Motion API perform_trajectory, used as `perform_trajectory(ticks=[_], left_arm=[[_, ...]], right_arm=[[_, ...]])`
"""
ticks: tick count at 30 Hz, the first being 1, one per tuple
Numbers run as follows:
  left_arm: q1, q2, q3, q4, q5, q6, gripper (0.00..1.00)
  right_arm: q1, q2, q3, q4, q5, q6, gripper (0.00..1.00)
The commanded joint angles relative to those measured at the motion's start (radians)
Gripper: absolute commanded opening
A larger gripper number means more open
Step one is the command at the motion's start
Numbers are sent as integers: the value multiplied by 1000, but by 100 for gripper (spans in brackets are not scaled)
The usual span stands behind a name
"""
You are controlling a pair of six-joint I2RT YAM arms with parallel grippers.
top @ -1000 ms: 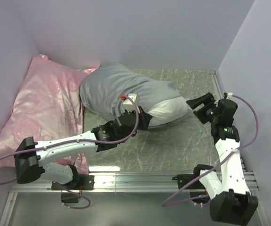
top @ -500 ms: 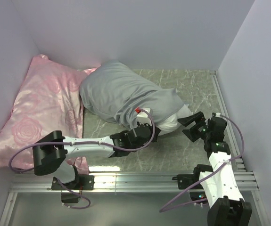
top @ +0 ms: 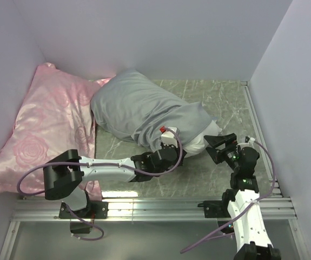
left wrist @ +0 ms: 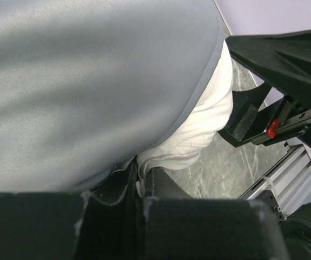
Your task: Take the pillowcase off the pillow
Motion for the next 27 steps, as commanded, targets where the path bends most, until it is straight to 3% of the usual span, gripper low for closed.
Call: perform_trajectory(ticks=[1,5,16,20,23,27], left_arm=[[-7,13,47,13,-11,-10,0],[-13,22,64,17,-3,1,0],[-53,48,116,21,66,36,0],[-61,38,155,37,149,97,0],[-65,9,156,46,224,136,0],[-73,-45,138,58,266,163,1]], right_arm=[[7,46,-15,131,-19,51,94],[10,144,-42,225,-67,67,94],[63,246,-21,377,4,101,95],[103,304,14,433,27,111,90],[103,332,80,387,30,63,70],[102,334,194,273,34,9,0]])
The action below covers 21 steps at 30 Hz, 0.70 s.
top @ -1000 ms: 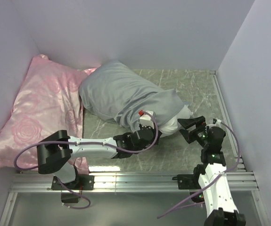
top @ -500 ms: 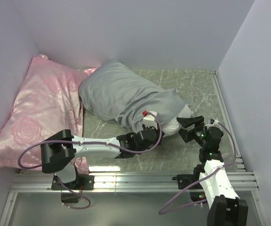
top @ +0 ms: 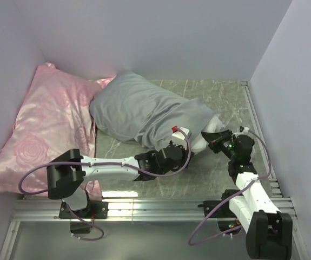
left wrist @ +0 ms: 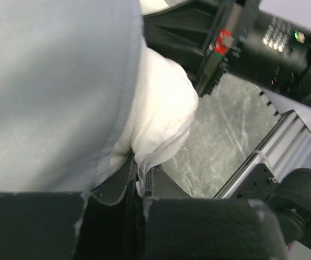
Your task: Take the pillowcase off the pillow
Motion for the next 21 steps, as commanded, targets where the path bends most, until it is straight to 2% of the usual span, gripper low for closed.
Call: perform_trajectory(ticks=[1,4,5,7,10,12,15,16,17,19,21], left_arm=[[-43,-92,43,78,150,18,1],[-43,-144,51,31,83,40,23],[-43,-178,54,24,71,55,42],[-43,-213,67,11,40,90,59],[-43,-275,121,-21,23,144,67],[-43,-315,162,-64,-17,167,67],[-29,-329,271,-187,-251,132,66],[-13,-315,331,-287,-296,120,66],[51,-306,356,-329,-308,101,67],[142,-280,393,-412,-237,40,66],[230,-278,390,-393,-216,50,68]], right_arm=[[12,-10,159,-67,14,-87,0],[11,-45,280,-225,55,-171,0],[8,-53,335,-261,66,-192,0],[3,-66,386,-328,80,-231,0],[-1,-49,474,-385,69,-256,0],[-3,-33,527,-393,54,-259,0],[-4,-18,615,-422,52,-264,0],[-4,-15,639,-433,49,-270,0],[-4,-9,684,-441,48,-270,0],[-4,3,724,-454,29,-270,0],[-3,14,773,-476,25,-278,0]])
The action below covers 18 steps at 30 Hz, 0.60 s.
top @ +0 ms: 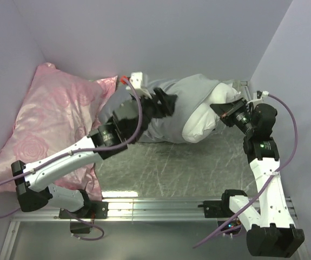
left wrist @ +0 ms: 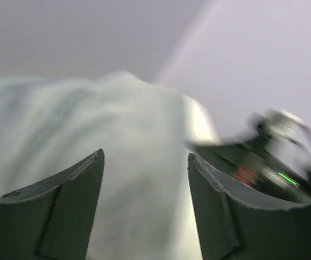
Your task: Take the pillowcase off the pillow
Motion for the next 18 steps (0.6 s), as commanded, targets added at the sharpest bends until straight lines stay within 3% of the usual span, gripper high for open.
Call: perform_trajectory(ticks=[1,3,7,11,18], left_arm=[[122,25,13,-101,-13,-23,70],[201,40,40,-110,109,0,71],[273,117,151,-147,188,66,75],[395,144,174,-104,451,56,75],[457,236,269,-120,630,37,69]], right_arm=[[-10,-9,133,67,-20,-10,0],[-10,1,162,61,-37,-12,0],[-12,27,212,41,-59,-26,0],[-12,47,247,39,-74,-24,0],[-10,81,307,33,-83,-21,0]])
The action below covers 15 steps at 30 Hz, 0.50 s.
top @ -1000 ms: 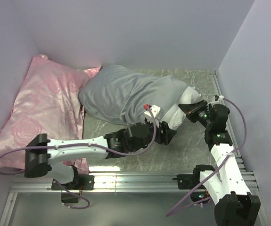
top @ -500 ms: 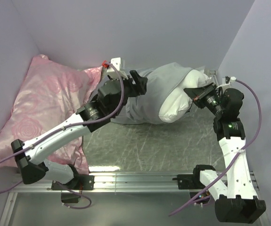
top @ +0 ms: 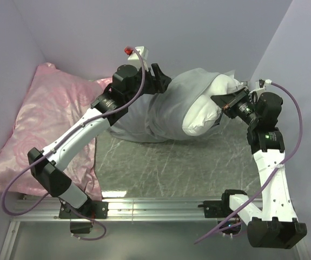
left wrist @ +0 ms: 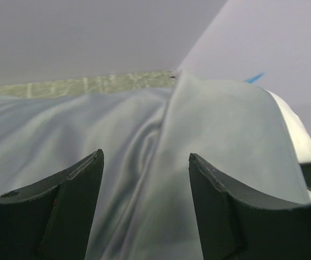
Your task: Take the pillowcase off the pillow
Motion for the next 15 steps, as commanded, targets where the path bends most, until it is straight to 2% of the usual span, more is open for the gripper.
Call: perform_trajectory(ticks=[1,4,9,12,13,15], left_arm=[[16,29,65,44,188,-1,69],[31,72,107,28,251,-9,69],[34,126,165,0,232,0,67],[36,144,183,-12,235,3,52],[36,149,181,-9,235,3,39],[39,150,178,-2,242,-3,23]], right_arm=[[-7,-8,107,121,-33,12,0],[-7,6,136,111,-31,8,0],[-7,15,158,111,-36,14,0],[-6,21,179,98,-36,11,0],[-7,24,193,95,-36,11,0],[-6,29,204,92,-36,12,0]])
